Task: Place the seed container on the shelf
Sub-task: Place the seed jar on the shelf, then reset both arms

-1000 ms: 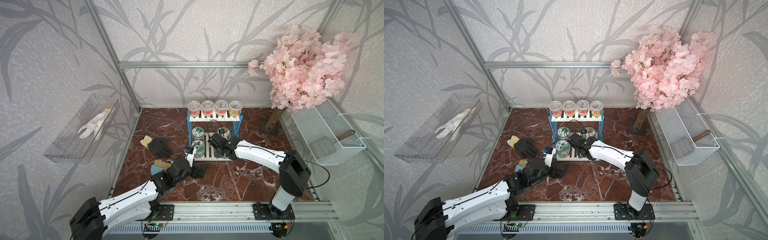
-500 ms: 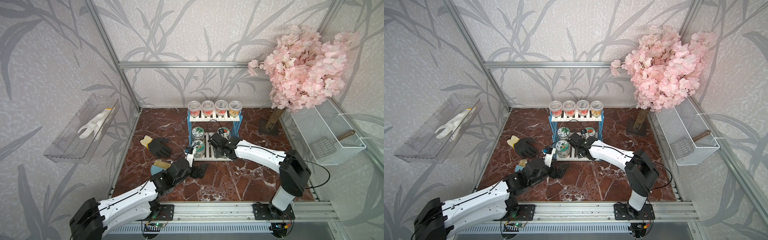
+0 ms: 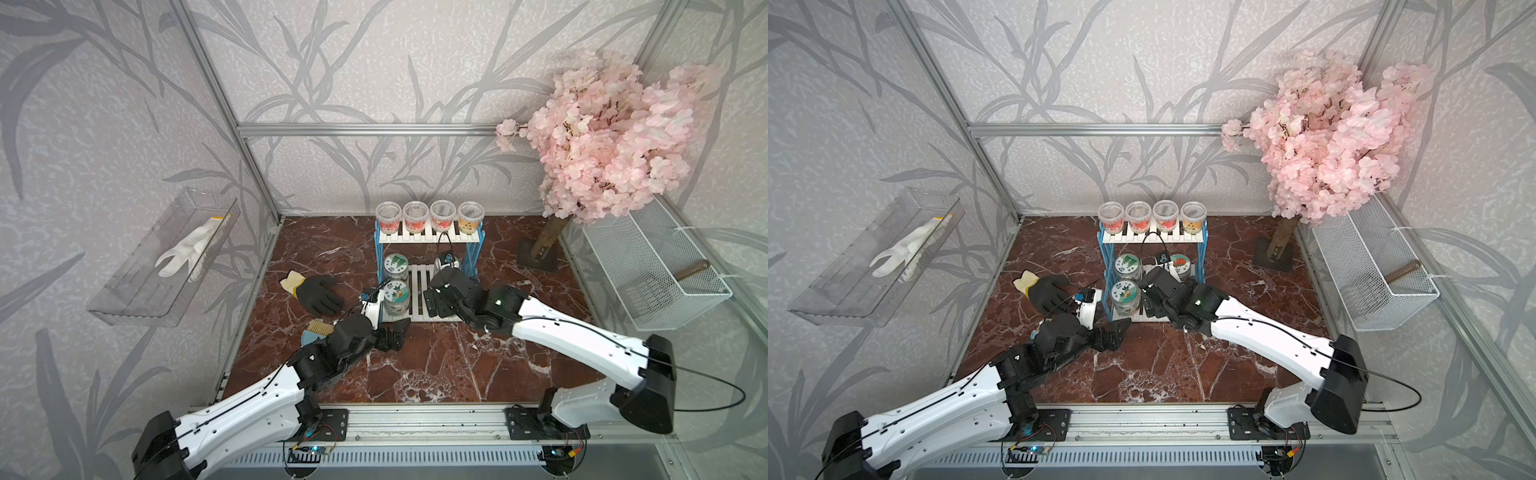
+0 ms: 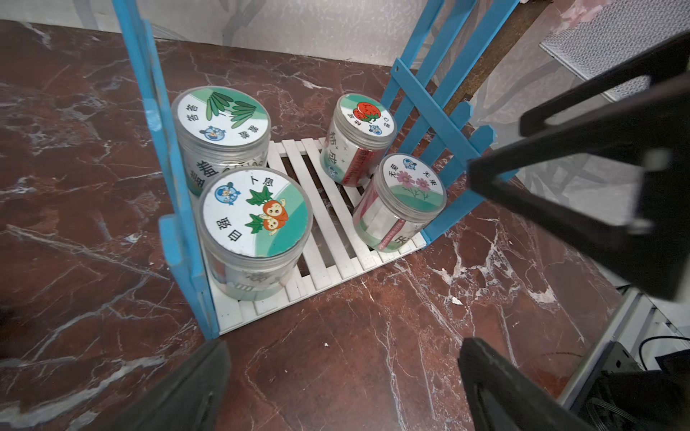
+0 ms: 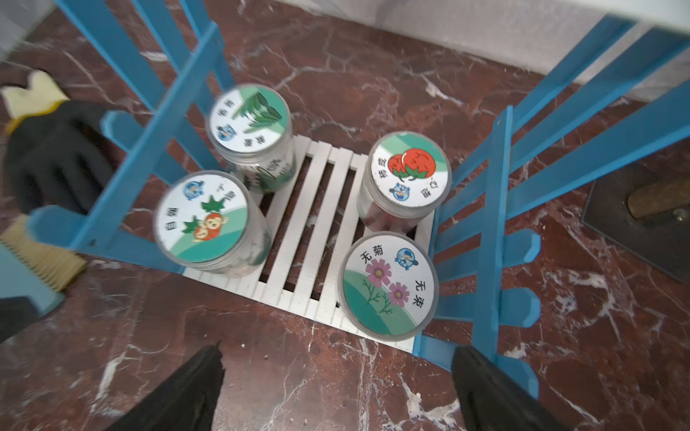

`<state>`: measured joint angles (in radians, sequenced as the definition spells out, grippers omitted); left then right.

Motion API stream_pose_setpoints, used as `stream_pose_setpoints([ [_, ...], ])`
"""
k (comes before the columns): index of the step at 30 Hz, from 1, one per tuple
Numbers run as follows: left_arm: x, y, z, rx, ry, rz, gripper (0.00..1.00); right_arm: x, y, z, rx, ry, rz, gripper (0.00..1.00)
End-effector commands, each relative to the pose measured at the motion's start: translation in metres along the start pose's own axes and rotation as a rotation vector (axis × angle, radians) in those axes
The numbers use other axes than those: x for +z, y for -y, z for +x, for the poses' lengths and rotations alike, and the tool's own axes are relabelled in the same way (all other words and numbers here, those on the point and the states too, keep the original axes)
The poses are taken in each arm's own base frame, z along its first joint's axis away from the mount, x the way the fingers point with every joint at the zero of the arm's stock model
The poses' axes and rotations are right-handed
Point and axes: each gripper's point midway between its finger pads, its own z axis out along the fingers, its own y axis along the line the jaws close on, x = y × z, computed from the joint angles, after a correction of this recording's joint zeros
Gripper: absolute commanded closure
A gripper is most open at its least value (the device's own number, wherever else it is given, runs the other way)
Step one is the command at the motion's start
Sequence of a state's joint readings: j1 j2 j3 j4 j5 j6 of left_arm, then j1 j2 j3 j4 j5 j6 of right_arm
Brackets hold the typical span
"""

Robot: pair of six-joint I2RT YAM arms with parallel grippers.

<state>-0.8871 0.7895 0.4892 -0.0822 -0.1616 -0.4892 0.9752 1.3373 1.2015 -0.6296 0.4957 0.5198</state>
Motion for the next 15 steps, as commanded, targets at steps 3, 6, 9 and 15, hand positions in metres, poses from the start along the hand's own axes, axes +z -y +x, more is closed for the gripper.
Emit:
stream_pose_setpoints([
  [3,-0.013,-0.019,-0.017,0.042,0.049,-0.115,0.00,-0.032,0.033,-0.016,0.070,0.253,-0.003,0.01],
  [6,-0.020,-0.036,-0.024,0.061,0.068,-0.218,0.00,-0.047,0.056,-0.014,0.079,0.372,0.021,0.01],
  [9,-0.028,-0.054,-0.033,0.062,0.101,-0.320,0.00,-0.051,0.081,-0.005,0.064,0.407,0.102,0.01],
  [15,-0.031,-0.085,-0.042,-0.006,0.112,-0.444,0.00,-0.033,0.147,0.024,0.172,0.314,0.273,0.01],
])
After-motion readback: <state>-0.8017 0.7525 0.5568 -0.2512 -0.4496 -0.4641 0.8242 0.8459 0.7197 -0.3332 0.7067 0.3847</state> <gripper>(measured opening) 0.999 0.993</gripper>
